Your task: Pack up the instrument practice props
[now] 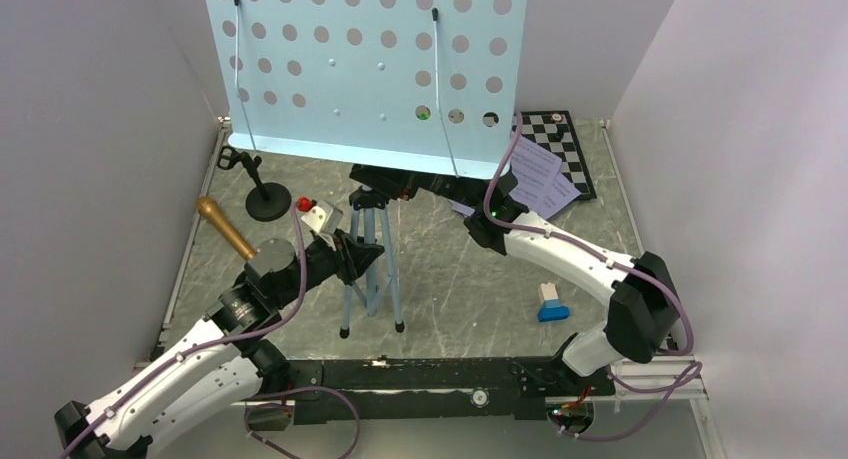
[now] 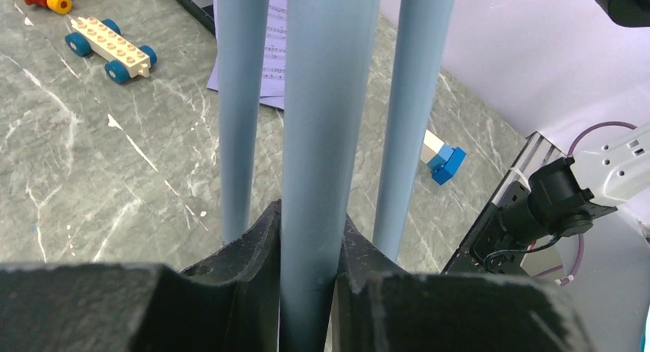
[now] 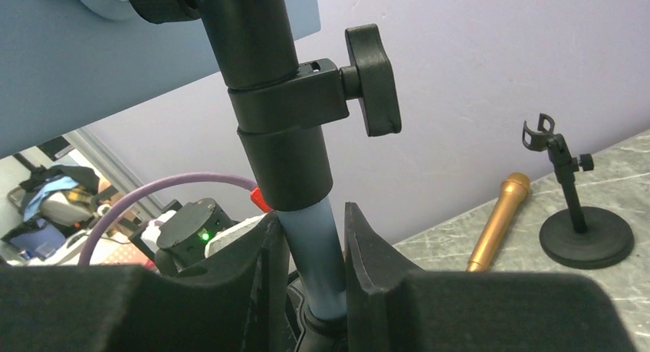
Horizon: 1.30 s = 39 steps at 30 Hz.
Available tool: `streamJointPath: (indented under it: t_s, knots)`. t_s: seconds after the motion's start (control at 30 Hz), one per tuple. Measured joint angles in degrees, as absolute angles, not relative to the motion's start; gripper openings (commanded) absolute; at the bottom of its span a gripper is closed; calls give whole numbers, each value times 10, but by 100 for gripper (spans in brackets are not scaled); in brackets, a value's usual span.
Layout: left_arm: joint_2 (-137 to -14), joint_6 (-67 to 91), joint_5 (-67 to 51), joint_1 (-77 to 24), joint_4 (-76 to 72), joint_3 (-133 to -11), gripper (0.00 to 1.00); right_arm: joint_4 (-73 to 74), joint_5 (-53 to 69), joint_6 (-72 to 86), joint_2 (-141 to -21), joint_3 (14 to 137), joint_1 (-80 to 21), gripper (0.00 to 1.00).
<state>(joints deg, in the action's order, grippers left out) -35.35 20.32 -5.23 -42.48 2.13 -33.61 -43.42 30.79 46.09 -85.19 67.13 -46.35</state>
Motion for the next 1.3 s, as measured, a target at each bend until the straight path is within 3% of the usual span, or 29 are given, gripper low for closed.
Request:
streamJointPath:
  t_s: [0.37, 0.67, 1.3]
  knots:
    - [-334, 275, -48, -427, 134, -356, 0, -452, 285, 550, -882, 647, -462, 0]
    - [-318, 329, -46, -427, 143, -300, 0, -476, 270, 621, -916, 587, -444, 0]
    - [-451, 387, 11, -427, -45, -240, 0, -389, 305, 636, -1007, 643, -378, 0]
